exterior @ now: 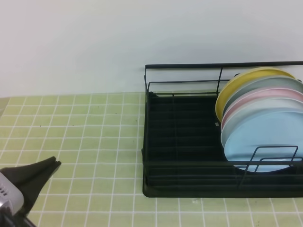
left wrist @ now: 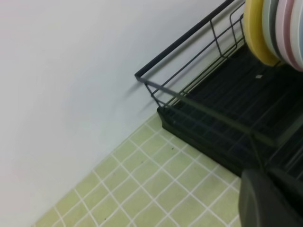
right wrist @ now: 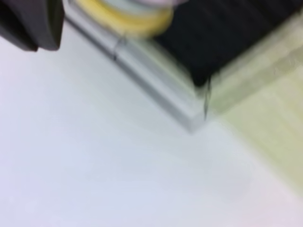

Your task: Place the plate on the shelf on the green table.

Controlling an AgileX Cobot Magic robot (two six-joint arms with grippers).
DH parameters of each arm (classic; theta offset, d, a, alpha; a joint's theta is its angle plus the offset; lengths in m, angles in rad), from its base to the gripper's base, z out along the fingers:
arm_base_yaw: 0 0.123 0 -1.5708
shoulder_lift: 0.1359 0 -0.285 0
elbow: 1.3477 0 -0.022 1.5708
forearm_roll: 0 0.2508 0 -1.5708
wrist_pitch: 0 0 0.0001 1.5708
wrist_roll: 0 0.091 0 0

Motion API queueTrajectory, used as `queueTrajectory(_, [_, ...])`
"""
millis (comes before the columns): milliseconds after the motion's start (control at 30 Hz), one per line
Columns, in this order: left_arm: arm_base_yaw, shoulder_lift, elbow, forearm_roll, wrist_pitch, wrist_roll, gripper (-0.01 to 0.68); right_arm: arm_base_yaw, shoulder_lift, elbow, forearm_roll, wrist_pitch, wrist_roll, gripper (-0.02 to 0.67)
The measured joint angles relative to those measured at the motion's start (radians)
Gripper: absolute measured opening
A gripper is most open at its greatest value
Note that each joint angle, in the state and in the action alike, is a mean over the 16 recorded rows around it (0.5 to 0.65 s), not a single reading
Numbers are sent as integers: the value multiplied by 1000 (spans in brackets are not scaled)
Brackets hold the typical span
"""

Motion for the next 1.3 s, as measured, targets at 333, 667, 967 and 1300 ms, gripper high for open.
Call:
queueTrajectory(333, [0,0,17,2,-43,-4,-1,0,-394,408,167,-191,16,13])
queueTrajectory(667, [0,0,17,0,-58,-11,-1,0,-714,825,176,-230,8,11])
queueTrajectory(967, [0,0,17,2,-69,-14,-1,0,-815,952,177,-231,6,11])
queueTrajectory(1300, [0,0,17,12,-76,-11,-1,0,-821,959,178,-231,6,11])
